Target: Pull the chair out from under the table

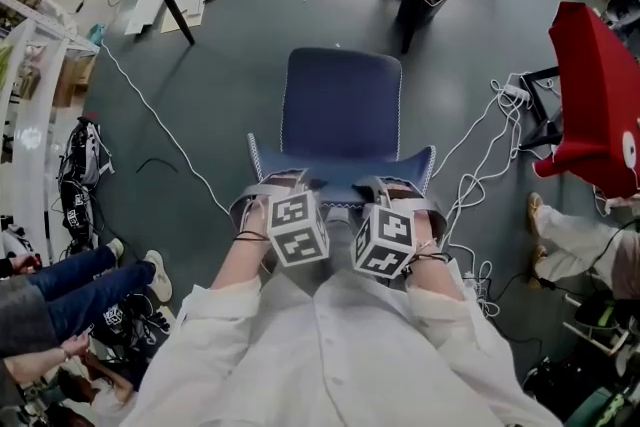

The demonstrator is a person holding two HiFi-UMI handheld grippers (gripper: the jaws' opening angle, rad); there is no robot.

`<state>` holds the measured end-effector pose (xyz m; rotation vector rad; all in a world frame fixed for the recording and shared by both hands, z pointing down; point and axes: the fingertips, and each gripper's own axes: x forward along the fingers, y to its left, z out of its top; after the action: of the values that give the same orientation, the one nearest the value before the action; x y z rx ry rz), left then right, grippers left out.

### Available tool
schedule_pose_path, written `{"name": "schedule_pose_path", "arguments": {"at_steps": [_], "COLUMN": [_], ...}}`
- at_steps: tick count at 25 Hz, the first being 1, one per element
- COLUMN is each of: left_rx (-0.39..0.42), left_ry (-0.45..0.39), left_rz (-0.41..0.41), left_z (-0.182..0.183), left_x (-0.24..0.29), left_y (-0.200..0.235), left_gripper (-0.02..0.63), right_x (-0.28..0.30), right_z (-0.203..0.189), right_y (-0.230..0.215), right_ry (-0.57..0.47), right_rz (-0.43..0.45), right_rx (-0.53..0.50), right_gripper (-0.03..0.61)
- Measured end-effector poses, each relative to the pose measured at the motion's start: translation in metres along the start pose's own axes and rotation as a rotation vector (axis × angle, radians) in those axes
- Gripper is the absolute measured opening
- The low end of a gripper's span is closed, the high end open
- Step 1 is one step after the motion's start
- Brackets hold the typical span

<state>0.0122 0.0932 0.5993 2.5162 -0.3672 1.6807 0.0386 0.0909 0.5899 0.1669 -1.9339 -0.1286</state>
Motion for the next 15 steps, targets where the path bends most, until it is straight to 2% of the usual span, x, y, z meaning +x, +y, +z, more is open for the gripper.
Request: {"name": "schedule_pose_path", "arguments": {"at_steps": [15], "left_rx": [0.066], "left_ry": [0.003], "left_rz": [-0.034], "left_z": [-0.038], "left_x": [-0.019], "left_y": [-0.067], "left_gripper": [0.137], "right_x": [-0.004], "right_z": [0.021], "right_y": [0.077], "right_ry": [0.024], "right_rz": [-0.003], "right_rx": [0.092], "right_gripper": [0.115]}}
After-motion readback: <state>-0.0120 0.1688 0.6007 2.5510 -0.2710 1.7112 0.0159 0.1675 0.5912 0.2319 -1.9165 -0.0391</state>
